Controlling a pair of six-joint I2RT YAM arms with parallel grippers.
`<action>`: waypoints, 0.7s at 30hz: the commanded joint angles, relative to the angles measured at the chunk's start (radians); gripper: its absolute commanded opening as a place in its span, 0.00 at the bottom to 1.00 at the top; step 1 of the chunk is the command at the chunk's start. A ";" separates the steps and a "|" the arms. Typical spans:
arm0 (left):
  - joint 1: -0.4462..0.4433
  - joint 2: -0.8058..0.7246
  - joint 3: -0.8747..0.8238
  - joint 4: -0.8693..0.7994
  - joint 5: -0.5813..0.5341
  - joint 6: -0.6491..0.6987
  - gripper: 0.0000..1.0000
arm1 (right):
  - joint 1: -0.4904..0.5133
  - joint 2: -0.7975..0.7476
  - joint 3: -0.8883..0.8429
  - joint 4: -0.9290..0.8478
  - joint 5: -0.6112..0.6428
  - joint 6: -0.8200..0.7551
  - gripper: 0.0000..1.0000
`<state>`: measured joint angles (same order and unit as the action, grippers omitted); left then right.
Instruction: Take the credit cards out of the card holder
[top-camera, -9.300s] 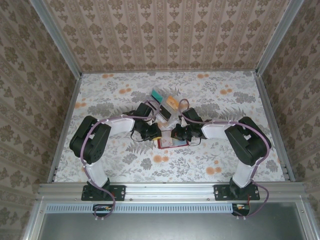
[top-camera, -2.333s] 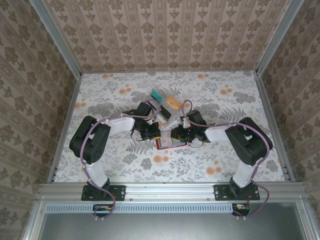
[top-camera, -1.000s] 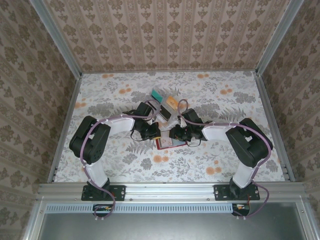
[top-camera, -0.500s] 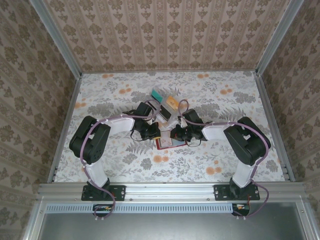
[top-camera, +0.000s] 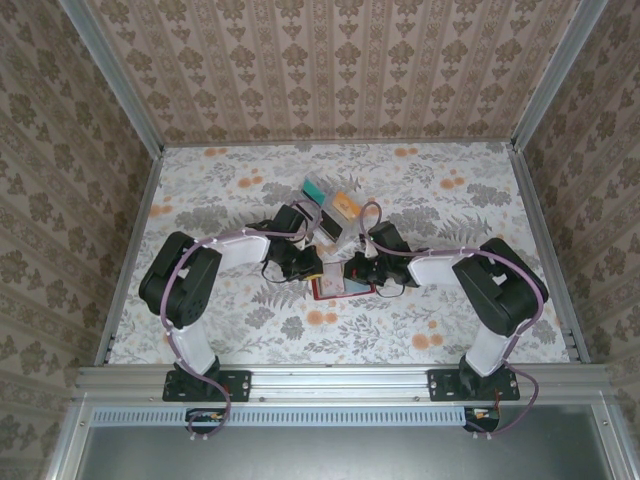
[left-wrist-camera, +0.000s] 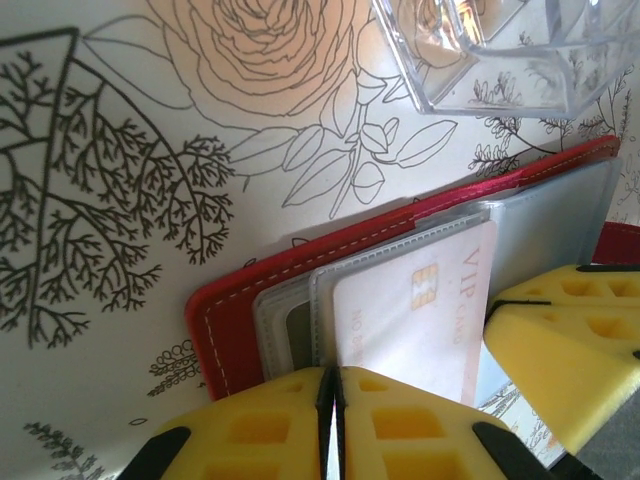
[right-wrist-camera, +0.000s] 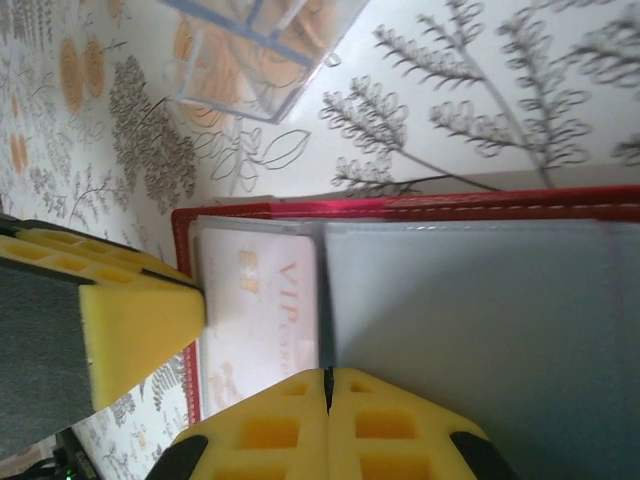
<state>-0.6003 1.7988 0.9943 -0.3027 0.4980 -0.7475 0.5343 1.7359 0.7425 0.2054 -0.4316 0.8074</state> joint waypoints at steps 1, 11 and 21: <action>0.007 0.024 -0.023 -0.079 -0.050 0.014 0.14 | -0.011 -0.028 -0.020 -0.003 0.041 -0.010 0.00; 0.007 0.031 -0.028 -0.074 -0.050 0.014 0.09 | -0.013 -0.021 -0.008 0.034 -0.065 0.003 0.13; 0.007 0.031 -0.035 -0.072 -0.050 0.010 0.08 | -0.002 0.040 0.031 -0.001 -0.077 0.006 0.23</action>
<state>-0.6003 1.7988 0.9943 -0.3054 0.4984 -0.7475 0.5266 1.7481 0.7502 0.2207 -0.4934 0.8143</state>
